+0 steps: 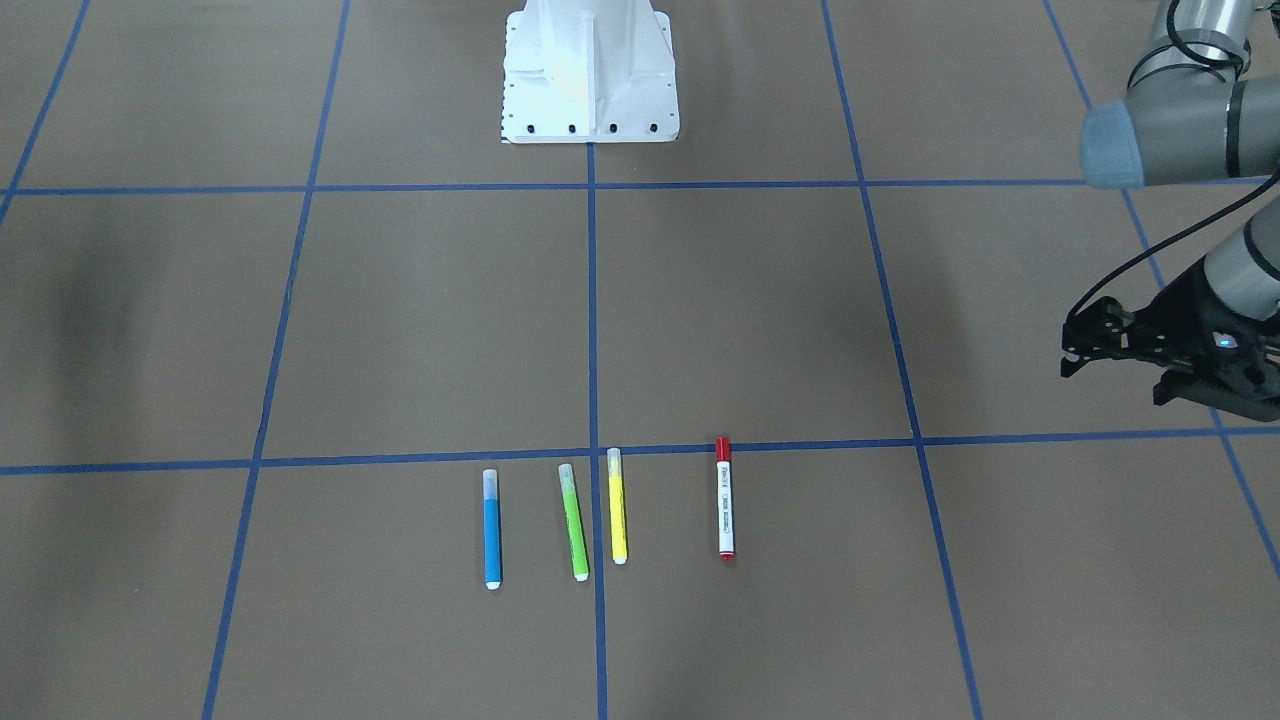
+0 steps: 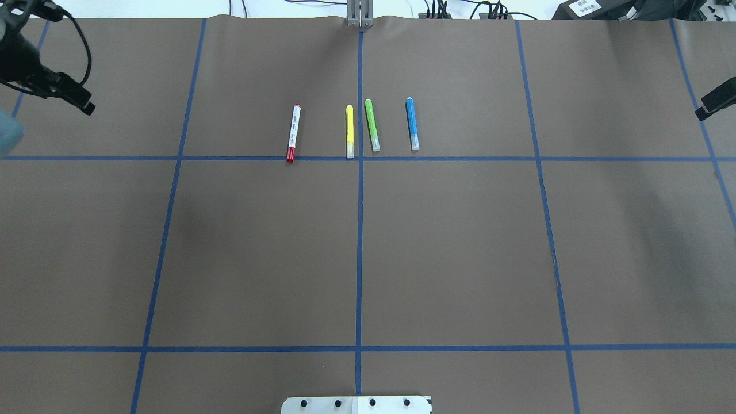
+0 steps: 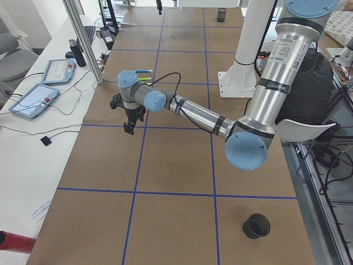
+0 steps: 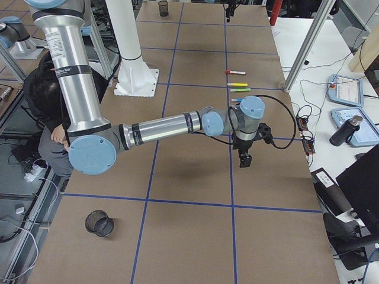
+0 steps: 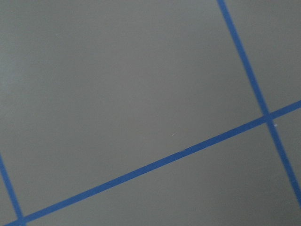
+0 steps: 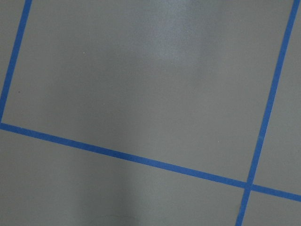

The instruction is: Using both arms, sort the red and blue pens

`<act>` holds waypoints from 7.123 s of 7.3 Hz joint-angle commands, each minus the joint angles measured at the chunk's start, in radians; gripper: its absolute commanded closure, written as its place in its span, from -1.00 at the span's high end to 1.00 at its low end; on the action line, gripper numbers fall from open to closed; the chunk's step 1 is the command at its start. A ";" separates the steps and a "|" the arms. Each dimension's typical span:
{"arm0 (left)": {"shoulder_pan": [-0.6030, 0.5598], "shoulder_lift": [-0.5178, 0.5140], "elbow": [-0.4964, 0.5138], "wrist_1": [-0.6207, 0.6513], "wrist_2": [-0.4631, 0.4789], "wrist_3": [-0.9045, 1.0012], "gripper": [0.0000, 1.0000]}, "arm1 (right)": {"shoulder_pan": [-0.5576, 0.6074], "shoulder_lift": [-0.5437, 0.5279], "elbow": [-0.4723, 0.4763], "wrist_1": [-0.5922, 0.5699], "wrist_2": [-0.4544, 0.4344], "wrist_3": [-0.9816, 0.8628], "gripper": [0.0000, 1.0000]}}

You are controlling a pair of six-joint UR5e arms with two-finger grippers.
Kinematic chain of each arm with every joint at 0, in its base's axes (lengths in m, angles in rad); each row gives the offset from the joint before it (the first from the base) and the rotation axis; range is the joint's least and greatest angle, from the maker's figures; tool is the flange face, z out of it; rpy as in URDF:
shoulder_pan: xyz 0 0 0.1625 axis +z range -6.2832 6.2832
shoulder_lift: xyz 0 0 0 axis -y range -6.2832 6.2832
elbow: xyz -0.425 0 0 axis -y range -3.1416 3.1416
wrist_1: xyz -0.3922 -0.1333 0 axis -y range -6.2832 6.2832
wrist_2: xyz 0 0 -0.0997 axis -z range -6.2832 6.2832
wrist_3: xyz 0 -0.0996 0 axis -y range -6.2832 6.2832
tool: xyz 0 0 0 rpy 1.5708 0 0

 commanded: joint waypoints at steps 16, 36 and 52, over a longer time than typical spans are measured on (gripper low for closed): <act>0.344 -0.533 0.619 -0.250 0.105 -0.444 0.85 | -0.271 0.156 0.008 0.126 -0.056 0.381 0.99; 0.248 -0.495 0.275 0.178 0.012 -0.707 -1.00 | -0.342 0.430 -0.231 0.115 -0.047 0.591 0.99; -0.153 0.079 -0.126 0.336 -0.011 -0.564 -1.00 | -0.570 0.788 -0.693 0.253 -0.228 0.849 0.70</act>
